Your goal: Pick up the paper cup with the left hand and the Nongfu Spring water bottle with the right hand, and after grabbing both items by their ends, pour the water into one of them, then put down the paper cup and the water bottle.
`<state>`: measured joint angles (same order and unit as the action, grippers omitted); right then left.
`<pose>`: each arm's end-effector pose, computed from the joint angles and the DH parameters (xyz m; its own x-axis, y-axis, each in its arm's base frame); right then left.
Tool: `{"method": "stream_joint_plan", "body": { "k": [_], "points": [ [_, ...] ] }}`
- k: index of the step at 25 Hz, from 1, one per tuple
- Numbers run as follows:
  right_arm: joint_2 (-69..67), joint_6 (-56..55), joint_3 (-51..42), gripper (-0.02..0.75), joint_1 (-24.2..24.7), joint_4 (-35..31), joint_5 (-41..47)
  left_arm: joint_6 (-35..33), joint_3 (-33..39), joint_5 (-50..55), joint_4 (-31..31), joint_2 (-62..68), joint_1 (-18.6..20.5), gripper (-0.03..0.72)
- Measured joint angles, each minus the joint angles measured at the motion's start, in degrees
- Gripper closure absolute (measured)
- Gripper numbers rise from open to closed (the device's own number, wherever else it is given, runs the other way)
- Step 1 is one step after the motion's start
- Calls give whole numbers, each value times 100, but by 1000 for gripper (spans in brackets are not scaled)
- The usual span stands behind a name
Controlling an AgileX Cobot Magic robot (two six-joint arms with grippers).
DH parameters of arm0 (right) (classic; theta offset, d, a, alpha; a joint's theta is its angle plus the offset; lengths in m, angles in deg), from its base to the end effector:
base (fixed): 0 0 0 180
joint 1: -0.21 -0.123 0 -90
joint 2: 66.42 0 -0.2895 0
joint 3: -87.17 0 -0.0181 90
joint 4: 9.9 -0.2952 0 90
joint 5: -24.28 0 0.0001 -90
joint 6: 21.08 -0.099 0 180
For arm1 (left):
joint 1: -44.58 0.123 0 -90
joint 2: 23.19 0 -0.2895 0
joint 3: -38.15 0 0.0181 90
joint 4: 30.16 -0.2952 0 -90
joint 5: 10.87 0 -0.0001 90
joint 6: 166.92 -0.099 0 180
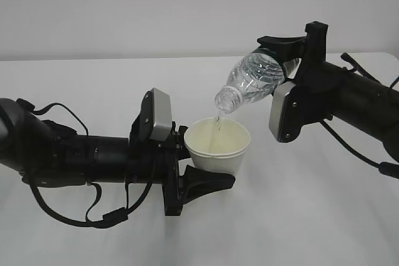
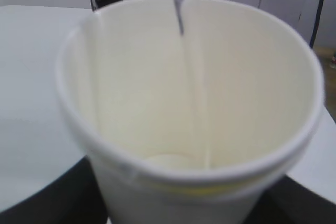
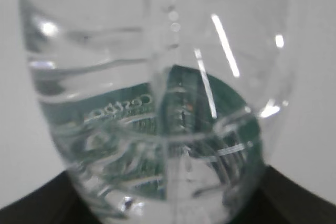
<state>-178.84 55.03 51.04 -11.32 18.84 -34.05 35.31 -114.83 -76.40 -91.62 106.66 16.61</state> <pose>0.3545 0.1136 0.1423 0.5845 -0.8113 0.0116 -0.0407 -0.0436 -0.9982 0.2931 -0.2452 0.0600 -0.0532 0.2050 -0.9773 0.9911 0.1303 -0.0266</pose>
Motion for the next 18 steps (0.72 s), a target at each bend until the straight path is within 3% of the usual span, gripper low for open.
{"method": "stream_joint_plan", "body": {
  "k": [18],
  "points": [
    [0,25,0,290,0,0,0,0,0,0,113,0,0,232]
  ]
}}
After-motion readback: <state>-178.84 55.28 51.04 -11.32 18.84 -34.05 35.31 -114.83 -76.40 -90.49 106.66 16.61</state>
